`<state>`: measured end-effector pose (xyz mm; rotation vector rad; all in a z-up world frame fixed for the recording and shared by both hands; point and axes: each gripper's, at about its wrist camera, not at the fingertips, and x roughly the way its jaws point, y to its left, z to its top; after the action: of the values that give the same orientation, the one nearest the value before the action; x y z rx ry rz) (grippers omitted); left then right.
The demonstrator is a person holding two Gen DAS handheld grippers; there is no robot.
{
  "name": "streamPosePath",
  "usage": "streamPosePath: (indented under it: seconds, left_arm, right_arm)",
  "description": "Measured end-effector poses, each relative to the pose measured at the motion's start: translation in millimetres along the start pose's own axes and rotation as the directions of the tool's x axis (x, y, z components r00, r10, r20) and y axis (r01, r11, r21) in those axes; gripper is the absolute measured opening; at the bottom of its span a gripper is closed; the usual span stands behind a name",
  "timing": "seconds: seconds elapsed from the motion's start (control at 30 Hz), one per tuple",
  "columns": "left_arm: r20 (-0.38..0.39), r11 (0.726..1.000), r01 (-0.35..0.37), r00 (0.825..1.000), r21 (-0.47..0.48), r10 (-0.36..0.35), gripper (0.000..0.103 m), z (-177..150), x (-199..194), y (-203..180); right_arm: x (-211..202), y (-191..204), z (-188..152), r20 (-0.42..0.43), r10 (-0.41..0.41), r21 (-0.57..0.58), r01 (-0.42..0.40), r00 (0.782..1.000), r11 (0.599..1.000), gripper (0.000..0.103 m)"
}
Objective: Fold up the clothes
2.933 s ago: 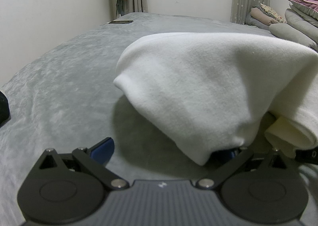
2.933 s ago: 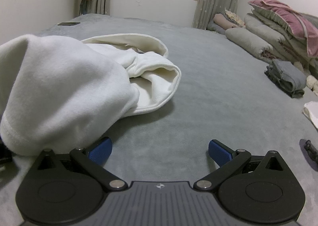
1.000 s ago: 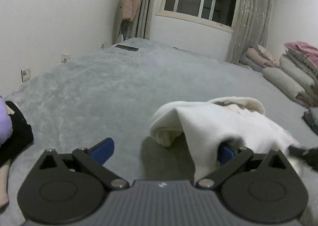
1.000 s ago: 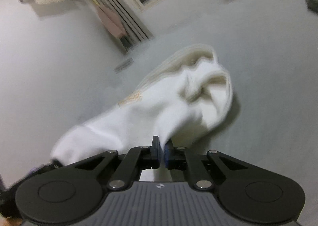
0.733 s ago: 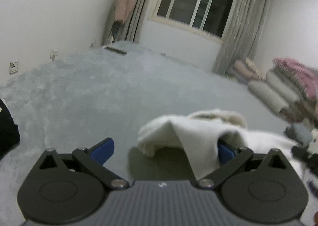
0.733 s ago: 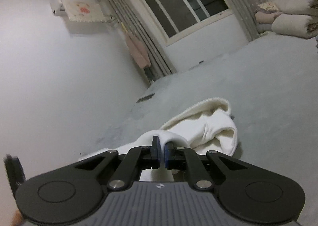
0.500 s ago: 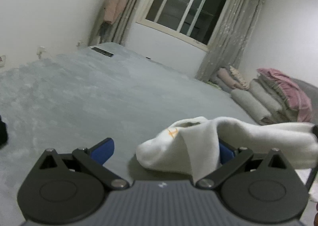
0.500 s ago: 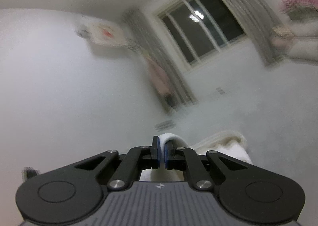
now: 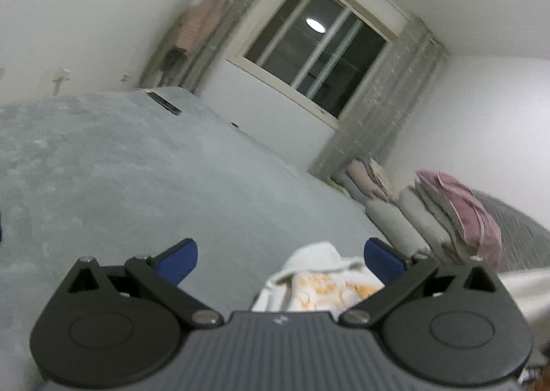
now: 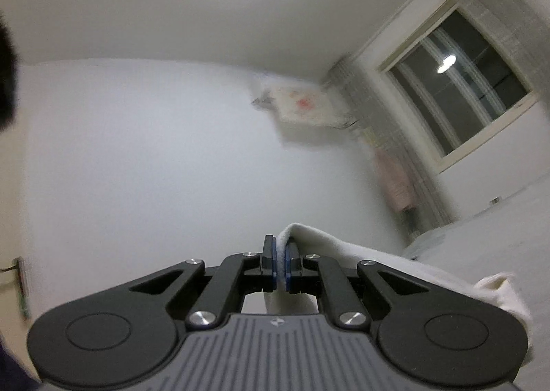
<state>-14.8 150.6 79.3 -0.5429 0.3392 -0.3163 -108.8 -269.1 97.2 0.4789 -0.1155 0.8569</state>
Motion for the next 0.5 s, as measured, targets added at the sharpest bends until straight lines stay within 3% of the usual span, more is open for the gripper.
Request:
streamPosePath:
  seconds: [0.1, 0.13, 0.23, 0.3, 0.4, 0.5]
  left_arm:
    - [-0.013, 0.999, -0.04, 0.999, -0.011, 0.04, 0.103, 4.7, 5.2, 8.3]
    - [-0.034, 0.998, -0.064, 0.997, 0.005, 0.064, 0.103, 5.3, 10.0, 8.4]
    - [-0.098, 0.991, -0.095, 0.99, 0.098, 0.105, 0.103, 1.8, 26.9, -0.9]
    - [-0.117, 0.98, -0.099, 0.986, 0.17, 0.12, 0.103, 0.1, 35.5, -10.9]
    - [-0.125, 0.954, -0.105, 0.981, 0.281, 0.145, 0.103, -2.7, 52.1, -28.1]
    - [-0.192, 0.907, -0.07, 0.968, 0.414, 0.163, 0.103, -3.7, 78.4, -54.8]
  right_arm:
    - [-2.3, 5.1, 0.2, -0.031, 0.022, -0.011, -0.022, 0.999, 1.0, 0.011]
    - [-5.5, 2.6, 0.2, -0.012, 0.023, 0.0, -0.023, 1.0, 1.0, 0.017]
    - [-14.2, -4.0, 4.1, 0.046, -0.011, 0.052, 0.009, 0.999, 0.999, 0.055]
    - [-4.0, -7.3, 0.0, -0.031, -0.133, 0.025, 0.134, 0.991, 0.991, 0.058]
    - [15.8, -23.2, -10.5, -0.154, -0.313, 0.004, 0.317, 0.937, 0.948, 0.058]
    - [25.3, -53.5, -20.5, -0.241, -0.469, 0.038, 0.491, 0.85, 0.87, 0.058]
